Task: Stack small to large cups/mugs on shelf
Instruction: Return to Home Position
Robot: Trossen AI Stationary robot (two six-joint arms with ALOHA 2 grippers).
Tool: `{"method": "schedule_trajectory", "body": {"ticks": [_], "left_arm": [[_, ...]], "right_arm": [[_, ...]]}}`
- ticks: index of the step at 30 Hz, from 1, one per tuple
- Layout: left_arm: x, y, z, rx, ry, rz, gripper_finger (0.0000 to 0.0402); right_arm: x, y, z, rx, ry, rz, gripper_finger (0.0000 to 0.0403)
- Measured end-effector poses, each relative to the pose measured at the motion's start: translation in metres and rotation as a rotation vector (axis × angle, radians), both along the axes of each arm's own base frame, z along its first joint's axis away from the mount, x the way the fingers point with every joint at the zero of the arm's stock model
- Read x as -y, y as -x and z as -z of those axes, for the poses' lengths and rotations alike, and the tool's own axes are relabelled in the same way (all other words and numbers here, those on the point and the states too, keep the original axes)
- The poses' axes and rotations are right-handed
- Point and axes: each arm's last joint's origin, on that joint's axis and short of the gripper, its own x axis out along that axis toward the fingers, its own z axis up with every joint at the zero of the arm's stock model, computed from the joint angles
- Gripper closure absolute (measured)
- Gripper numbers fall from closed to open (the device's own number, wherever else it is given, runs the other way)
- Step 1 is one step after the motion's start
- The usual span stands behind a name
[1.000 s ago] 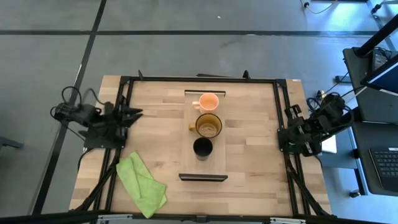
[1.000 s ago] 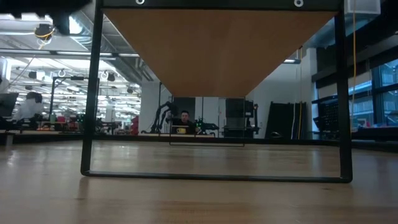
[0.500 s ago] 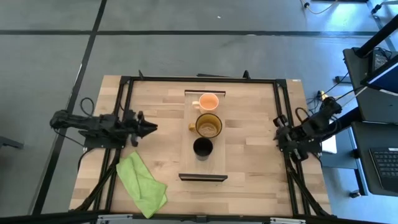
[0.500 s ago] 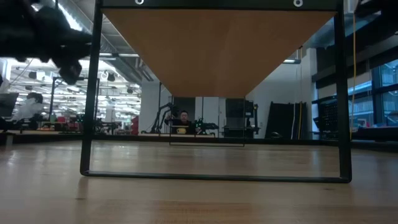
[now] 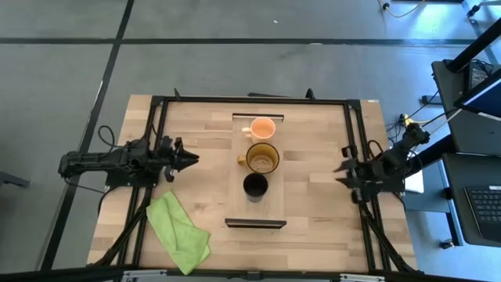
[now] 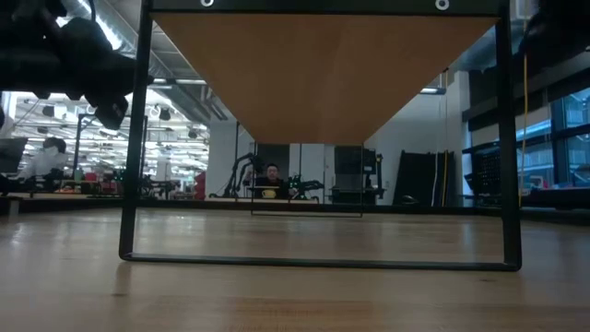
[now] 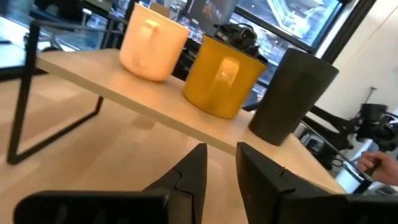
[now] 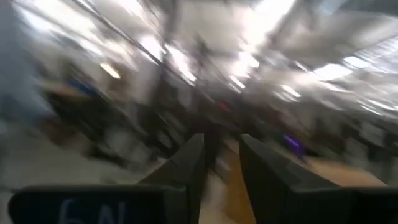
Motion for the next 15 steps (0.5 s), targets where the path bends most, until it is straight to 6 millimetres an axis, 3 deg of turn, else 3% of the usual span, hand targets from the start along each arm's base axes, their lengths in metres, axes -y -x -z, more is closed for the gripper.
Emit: {"method": "schedule_trajectory", "body": {"ticks": [4, 7, 11, 15], "left_arm": [[-0.004, 0.000, 0.000, -0.005, -0.028, -0.043, 0.0321], [-0.007, -0.001, 0.002, -0.022, -0.026, -0.070, 0.0321], [-0.008, -0.001, 0.003, -0.042, -0.064, -0.083, 0.0321], [-0.008, -0.002, 0.003, -0.047, -0.102, -0.083, 0.0321]], "right_arm": [[0.006, -0.006, 0.013, -0.163, -0.012, 0.259, 0.0299], [0.010, -0.009, 0.027, -0.305, -0.198, 0.352, 0.0299], [0.006, -0.012, 0.036, -0.405, -0.486, 0.177, 0.0299], [0.002, -0.015, 0.039, -0.464, -0.527, 0.083, 0.0299]]}}
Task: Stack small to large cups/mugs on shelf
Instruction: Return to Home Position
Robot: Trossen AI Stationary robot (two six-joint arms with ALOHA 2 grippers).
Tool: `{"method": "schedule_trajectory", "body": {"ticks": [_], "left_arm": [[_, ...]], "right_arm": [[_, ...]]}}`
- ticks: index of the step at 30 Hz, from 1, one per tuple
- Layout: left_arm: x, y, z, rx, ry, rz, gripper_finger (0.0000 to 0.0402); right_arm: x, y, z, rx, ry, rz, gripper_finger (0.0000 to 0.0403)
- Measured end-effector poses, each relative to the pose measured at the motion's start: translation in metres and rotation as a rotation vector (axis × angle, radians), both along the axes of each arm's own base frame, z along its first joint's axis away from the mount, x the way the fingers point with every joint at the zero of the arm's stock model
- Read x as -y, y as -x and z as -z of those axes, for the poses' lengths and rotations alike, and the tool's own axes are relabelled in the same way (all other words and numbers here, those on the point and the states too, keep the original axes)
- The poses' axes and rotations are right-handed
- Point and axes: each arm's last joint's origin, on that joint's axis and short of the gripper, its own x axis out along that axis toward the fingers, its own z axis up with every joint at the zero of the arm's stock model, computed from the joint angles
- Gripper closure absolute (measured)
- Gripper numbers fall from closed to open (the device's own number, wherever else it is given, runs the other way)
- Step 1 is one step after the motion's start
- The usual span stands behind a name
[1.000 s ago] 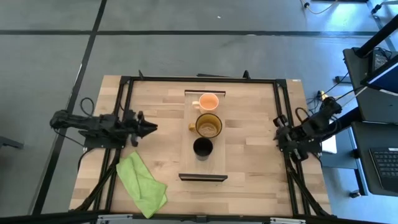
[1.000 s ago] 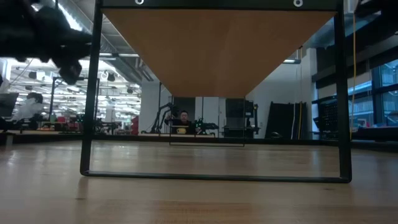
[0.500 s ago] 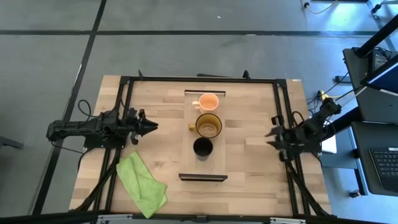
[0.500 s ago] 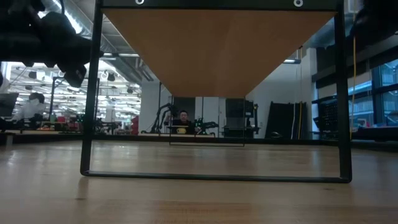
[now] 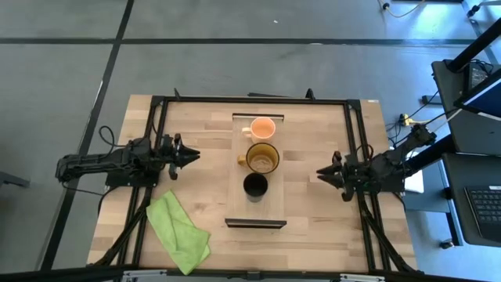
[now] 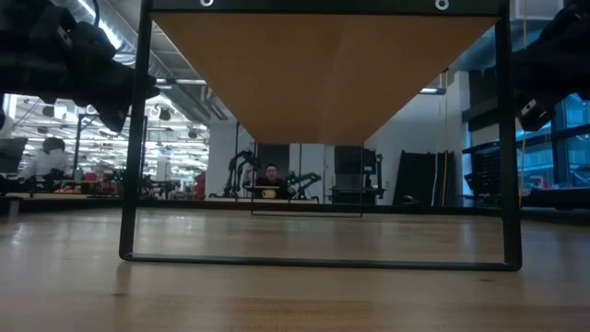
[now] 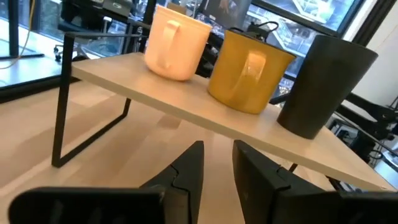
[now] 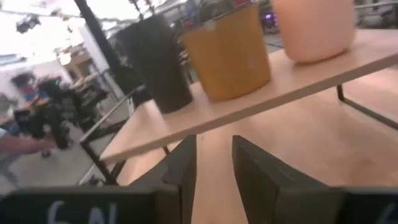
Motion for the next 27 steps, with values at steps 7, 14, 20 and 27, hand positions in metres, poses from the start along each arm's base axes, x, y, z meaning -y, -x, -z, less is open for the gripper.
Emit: {"method": "schedule_trajectory", "body": {"ticks": [7, 14, 20, 27], "left_arm": [[0.0000, 0.0000, -0.0001, 0.001, -0.001, 0.000, 0.0321], [0.0000, 0.0000, -0.0001, 0.001, -0.001, 0.001, 0.0321], [0.0000, 0.0000, -0.0001, 0.001, -0.001, 0.001, 0.0321], [0.0001, 0.0000, 0.0000, 0.000, -0.001, 0.001, 0.0321]], "right_arm": [[-0.0015, -0.0013, 0.0019, -0.016, 0.159, -0.019, 0.0299], [-0.0015, -0.0013, 0.0019, -0.015, 0.174, -0.019, 0.0299], [-0.0015, -0.0013, 0.0019, -0.015, 0.175, -0.020, 0.0299], [-0.0015, -0.0012, 0.0018, -0.015, 0.178, -0.020, 0.0299]]}}
